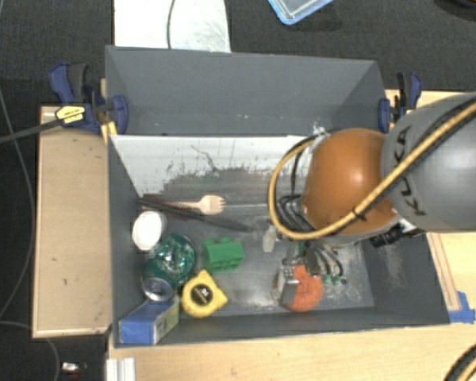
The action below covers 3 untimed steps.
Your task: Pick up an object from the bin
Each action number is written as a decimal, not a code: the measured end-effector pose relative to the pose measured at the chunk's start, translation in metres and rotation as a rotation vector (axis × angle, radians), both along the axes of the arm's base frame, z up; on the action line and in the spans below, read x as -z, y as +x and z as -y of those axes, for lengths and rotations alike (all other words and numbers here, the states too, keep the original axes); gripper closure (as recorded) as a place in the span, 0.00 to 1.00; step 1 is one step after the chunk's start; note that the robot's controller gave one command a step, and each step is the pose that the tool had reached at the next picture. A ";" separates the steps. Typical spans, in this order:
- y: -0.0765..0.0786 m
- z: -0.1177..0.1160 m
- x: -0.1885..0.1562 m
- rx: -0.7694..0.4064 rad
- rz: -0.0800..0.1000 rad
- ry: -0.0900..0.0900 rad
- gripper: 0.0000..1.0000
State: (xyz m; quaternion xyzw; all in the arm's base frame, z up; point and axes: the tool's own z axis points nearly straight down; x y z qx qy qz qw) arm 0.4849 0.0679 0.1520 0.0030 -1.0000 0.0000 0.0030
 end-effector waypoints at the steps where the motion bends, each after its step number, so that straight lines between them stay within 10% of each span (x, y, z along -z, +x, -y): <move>1: 0.002 0.000 -0.004 0.003 0.008 0.001 0.00; 3: 0.021 0.041 0.008 0.030 0.011 0.001 0.00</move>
Offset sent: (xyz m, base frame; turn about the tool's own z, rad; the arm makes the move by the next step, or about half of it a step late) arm 0.0120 -0.0583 -0.0176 -0.1254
